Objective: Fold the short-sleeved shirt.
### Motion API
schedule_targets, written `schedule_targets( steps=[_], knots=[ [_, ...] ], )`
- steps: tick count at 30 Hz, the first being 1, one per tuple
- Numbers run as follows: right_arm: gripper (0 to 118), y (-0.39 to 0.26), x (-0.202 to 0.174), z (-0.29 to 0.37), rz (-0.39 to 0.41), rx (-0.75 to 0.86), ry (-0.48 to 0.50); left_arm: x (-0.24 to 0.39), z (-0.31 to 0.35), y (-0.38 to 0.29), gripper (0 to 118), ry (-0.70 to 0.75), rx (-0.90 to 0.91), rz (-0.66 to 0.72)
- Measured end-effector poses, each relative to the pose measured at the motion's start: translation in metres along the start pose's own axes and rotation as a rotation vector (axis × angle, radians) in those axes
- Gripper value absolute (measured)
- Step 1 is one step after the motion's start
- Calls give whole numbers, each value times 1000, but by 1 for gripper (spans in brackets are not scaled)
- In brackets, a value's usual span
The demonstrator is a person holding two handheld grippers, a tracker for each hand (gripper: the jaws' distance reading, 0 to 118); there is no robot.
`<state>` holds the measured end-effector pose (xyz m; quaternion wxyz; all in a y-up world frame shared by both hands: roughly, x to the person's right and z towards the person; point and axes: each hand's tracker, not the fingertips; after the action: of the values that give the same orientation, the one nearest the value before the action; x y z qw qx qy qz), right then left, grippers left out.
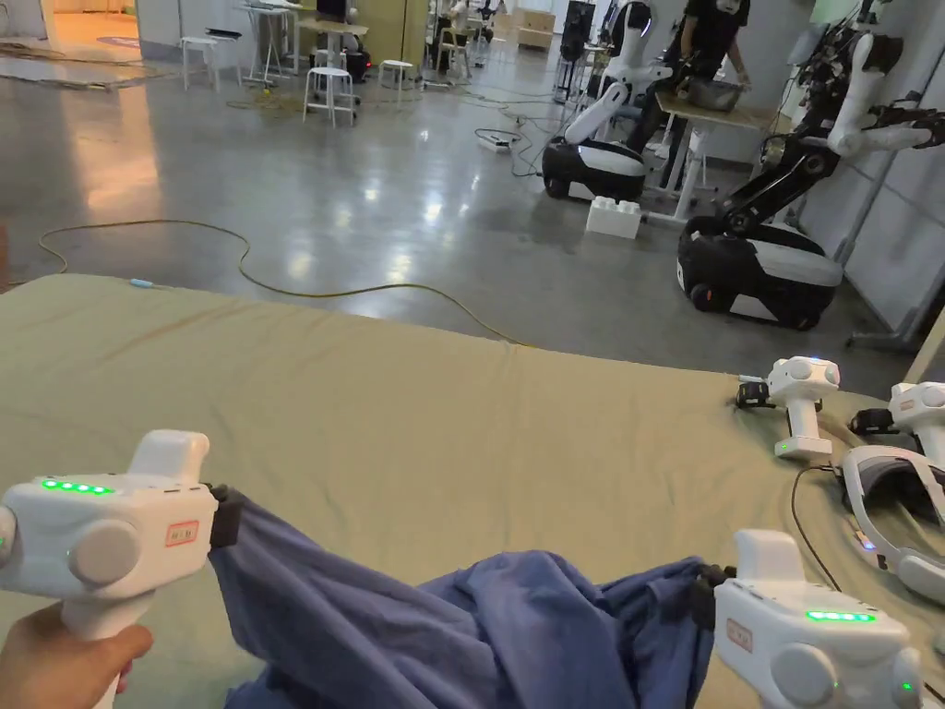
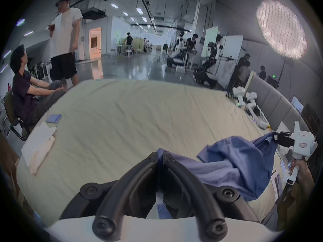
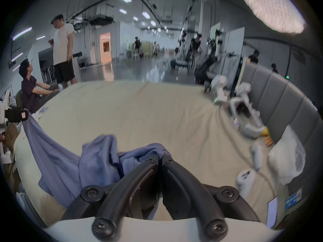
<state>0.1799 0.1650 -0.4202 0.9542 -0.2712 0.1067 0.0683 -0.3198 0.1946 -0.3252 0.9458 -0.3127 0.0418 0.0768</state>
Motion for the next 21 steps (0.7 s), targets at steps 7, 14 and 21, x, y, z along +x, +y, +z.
schedule_targets(
  steps=[7, 14, 21],
  knots=[
    [3, 64, 48, 61, -45, 177, -61, -39, 59, 57, 5, 94, 129, 9],
    [3, 110, 81, 86, -77, 240, -130, -92, 87, 111, 5, 161, 197, 68],
    [3, 177, 80, 85, -47, 267, -136, -100, 89, 167, 5, 177, 245, 86]
  ],
)
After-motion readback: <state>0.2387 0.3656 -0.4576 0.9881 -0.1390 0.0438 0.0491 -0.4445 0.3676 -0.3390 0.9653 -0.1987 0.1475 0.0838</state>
